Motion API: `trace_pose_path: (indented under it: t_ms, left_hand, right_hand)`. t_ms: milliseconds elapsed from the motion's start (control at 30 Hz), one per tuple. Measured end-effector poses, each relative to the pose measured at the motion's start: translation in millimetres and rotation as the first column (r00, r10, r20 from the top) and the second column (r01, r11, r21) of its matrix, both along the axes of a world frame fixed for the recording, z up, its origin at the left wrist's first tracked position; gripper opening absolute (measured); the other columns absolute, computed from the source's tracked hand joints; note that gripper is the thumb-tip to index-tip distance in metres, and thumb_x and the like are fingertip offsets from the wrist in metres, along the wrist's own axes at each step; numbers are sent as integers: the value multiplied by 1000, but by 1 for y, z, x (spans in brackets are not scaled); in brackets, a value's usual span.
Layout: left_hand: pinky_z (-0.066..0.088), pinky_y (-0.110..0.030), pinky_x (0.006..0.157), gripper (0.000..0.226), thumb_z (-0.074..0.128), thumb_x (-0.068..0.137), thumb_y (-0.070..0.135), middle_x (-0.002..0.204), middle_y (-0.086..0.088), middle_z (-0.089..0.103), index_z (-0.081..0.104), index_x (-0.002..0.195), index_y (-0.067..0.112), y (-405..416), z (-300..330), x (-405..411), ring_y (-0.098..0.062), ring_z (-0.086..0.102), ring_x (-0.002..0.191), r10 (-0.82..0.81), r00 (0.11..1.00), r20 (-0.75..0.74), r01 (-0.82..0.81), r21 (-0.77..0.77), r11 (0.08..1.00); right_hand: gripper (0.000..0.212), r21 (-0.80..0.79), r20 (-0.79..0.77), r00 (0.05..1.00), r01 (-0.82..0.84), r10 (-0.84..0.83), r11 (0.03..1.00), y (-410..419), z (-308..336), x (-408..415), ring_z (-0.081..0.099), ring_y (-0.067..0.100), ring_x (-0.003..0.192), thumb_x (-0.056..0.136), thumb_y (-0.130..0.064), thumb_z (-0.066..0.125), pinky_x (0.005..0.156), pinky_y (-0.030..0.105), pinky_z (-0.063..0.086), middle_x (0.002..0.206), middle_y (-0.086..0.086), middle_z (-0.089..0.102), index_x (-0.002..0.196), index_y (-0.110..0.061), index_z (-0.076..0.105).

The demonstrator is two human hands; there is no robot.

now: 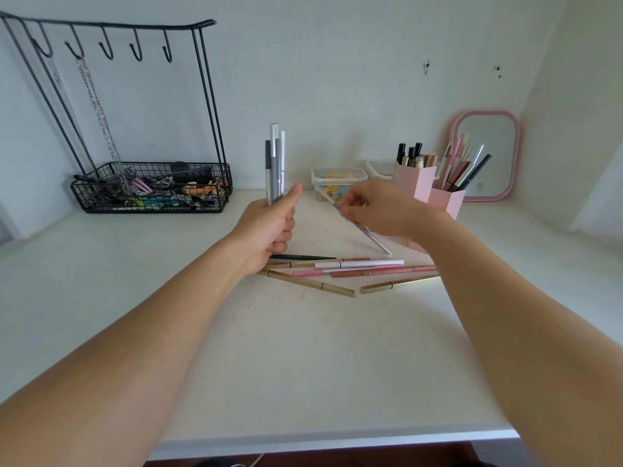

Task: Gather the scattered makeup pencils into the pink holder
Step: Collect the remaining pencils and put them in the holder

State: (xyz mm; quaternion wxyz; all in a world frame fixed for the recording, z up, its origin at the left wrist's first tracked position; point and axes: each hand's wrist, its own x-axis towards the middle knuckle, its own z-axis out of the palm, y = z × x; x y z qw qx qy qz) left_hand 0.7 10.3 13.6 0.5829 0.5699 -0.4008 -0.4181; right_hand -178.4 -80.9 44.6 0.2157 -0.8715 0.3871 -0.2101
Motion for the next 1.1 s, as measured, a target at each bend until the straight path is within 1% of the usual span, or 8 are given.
trace_pose_path:
  t_ms: [67, 133, 333, 433, 533, 767, 967, 1100]
  left_hand:
    - [17, -19, 36, 48, 63, 89, 60, 55, 7, 26, 45, 67, 22, 1, 1, -2, -9, 20, 46, -29, 999, -20, 29, 3, 1000]
    - [16, -19, 38, 48, 65, 85, 63, 58, 6, 24, 48, 71, 21, 1, 3, -5, -9, 20, 48, -52, 998, -43, 52, -15, 999]
    - [17, -20, 43, 49, 81, 61, 57, 58, 7, 26, 52, 78, 21, 1, 3, -10, -11, 20, 52, -104, 995, 5, 104, -87, 991]
    - [21, -19, 40, 40, 85, 68, 40, 57, 7, 32, 51, 79, 21, 0, 0, -8, -9, 26, 48, -135, 990, 47, 139, -81, 987]
    - [23, -17, 39, 23, 75, 88, 31, 55, 9, 36, 55, 87, 19, -1, -1, -11, -7, 30, 45, -168, 981, 101, 174, -60, 983]
    - [28, -19, 38, 23, 60, 99, 38, 56, 1, 42, 54, 95, 16, 2, -2, -16, -12, 42, 48, -217, 967, 132, 220, -10, 975]
    - [19, -18, 35, 31, 54, 102, 34, 51, 5, 31, 50, 77, 16, 0, 1, -13, -11, 25, 44, -125, 987, 101, 131, -60, 989]
    - [18, -21, 38, 43, 61, 96, 49, 48, 8, 32, 43, 68, 22, -1, 5, -3, -10, 24, 41, 72, 997, 34, -67, -110, 992]
  right_hand:
    - [7, 169, 338, 941, -77, 16, 983, 5, 2, 7, 52, 14, 61, 98, -9, 59, 59, 25, 45, 71, 1, 60, 94, -6, 64]
    - [5, 267, 553, 833, -196, 17, 944, 13, 3, 15, 51, 14, 57, 98, -5, 57, 52, 24, 46, 72, 5, 59, 98, -1, 61]
    - [9, 350, 776, 631, -416, -11, 839, 19, 0, 25, 57, 17, 63, 100, -6, 54, 60, 26, 53, 77, 7, 62, 93, -4, 59]
    - [10, 353, 805, 593, -464, -11, 813, 21, -2, 27, 60, 18, 67, 101, -7, 53, 65, 25, 55, 83, 11, 63, 92, -5, 59]
    - [11, 325, 803, 595, -477, 28, 817, 24, -6, 31, 65, 21, 73, 101, -7, 53, 69, 26, 55, 85, 13, 66, 93, -5, 59]
    - [4, 269, 726, 687, -308, 17, 913, 26, -10, 33, 60, 12, 69, 97, -12, 62, 75, 31, 54, 83, 2, 67, 94, -12, 65]
    - [5, 161, 730, 683, -231, 42, 960, 31, -12, 36, 58, 14, 60, 90, -8, 70, 59, 23, 47, 77, 3, 67, 89, -13, 70]
    - [9, 48, 564, 826, -42, 8, 998, 26, -20, 42, 55, 3, 61, 88, -22, 74, 60, 20, 45, 75, -8, 66, 90, -13, 73]
